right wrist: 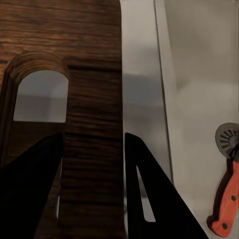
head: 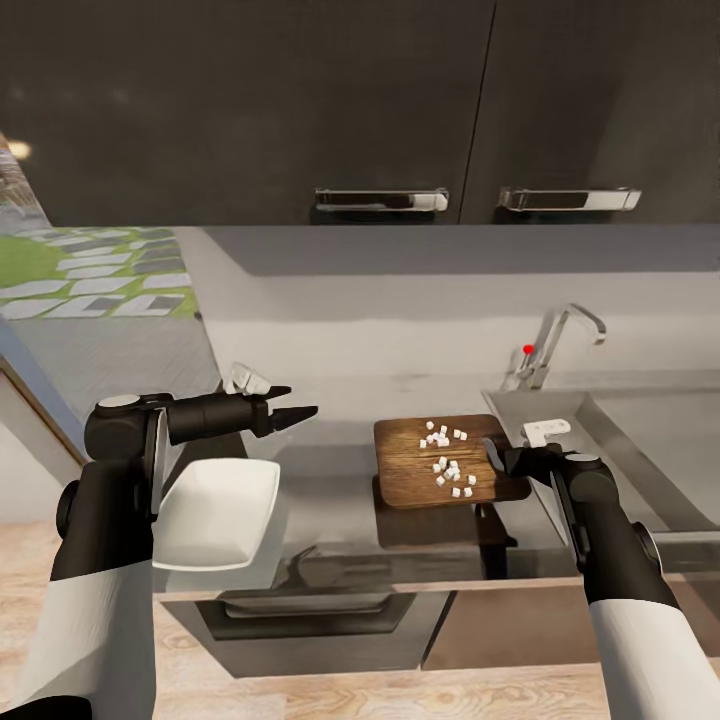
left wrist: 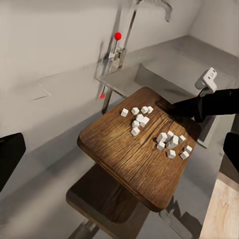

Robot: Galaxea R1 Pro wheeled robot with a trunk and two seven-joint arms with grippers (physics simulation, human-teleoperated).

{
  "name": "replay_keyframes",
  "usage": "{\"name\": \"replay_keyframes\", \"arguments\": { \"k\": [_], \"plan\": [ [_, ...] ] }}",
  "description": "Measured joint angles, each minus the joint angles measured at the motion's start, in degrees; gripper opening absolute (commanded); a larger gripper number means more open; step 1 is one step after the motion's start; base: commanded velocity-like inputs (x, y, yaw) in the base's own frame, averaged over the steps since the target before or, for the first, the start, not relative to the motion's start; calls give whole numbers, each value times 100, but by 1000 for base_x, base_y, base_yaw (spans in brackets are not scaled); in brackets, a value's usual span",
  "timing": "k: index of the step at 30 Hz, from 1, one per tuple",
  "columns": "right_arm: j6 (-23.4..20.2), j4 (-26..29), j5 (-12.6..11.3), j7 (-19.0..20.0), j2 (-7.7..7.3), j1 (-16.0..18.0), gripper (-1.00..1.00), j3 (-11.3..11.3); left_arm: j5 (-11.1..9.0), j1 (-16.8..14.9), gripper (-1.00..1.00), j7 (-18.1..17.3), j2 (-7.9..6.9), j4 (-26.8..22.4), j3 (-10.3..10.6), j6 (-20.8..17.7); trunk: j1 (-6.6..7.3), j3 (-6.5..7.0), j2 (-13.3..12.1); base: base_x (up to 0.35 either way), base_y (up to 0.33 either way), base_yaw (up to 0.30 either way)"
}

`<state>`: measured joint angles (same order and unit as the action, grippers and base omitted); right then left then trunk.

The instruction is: In the kitchen, take the Vidalia onion out of the sink, dice it on the chopping board with the paring knife, put the diced onion into the bowl on the countertop, then place both the paring knife and the chopping board into the sink.

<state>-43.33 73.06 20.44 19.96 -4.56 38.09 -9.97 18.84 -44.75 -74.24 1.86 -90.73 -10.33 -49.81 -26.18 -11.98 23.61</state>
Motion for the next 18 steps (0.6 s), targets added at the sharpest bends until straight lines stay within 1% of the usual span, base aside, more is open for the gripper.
{"name": "replay_keyframes", "arguments": {
  "k": [18],
  "plan": [
    [-3,0,0,0,-1,0,-100,0,0,0,100,-2,0,0,0,0,0,165,0,0,0,0]
  ]
}}
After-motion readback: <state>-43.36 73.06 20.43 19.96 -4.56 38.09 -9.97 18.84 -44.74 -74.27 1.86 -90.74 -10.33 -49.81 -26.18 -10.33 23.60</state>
